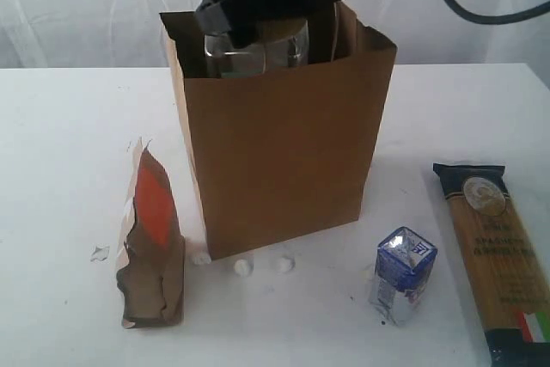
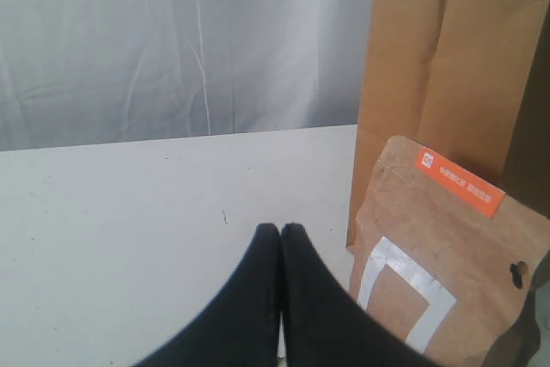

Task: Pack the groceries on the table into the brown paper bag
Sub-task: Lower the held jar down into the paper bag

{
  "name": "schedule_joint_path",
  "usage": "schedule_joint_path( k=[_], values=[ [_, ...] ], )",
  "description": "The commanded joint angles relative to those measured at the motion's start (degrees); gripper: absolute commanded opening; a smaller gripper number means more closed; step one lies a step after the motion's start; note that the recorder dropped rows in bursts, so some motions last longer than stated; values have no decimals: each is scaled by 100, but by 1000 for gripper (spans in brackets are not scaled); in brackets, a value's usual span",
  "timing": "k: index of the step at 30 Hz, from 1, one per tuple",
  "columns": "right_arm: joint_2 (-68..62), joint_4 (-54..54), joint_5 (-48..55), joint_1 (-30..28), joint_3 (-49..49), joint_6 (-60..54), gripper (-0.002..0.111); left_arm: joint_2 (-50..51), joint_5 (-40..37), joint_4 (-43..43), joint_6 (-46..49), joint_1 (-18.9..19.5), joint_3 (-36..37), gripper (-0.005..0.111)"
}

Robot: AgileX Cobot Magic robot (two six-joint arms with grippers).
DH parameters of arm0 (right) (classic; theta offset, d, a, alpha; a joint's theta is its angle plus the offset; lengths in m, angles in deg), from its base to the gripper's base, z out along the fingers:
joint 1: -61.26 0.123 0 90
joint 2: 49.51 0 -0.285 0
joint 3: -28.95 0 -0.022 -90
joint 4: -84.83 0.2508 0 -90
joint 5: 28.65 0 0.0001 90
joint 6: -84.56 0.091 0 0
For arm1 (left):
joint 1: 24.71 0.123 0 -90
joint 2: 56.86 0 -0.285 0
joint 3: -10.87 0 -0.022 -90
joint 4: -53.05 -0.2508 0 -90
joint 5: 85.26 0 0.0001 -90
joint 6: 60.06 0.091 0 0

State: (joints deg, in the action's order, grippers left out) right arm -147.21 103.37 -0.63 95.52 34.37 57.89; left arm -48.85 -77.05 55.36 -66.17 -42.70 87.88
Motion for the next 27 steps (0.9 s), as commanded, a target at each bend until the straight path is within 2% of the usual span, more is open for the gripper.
schedule_joint_path(
  k=[1,8,14,18,27],
  values=[
    [-17,33,13,-180,-10,141,88,-22,28,43,11,15,20,0],
    [-32,40,149,-229,0,108,88,-22,28,43,11,15,20,0],
    [-33,40,286,-229,13,209,99,-22,28,43,11,15,20,0],
    [-145,-36,692,-400,125,623,99,-22,28,43,11,15,20,0],
    [237,14,613,-400,140,610,99,-22,28,43,11,15,20,0]
  ],
)
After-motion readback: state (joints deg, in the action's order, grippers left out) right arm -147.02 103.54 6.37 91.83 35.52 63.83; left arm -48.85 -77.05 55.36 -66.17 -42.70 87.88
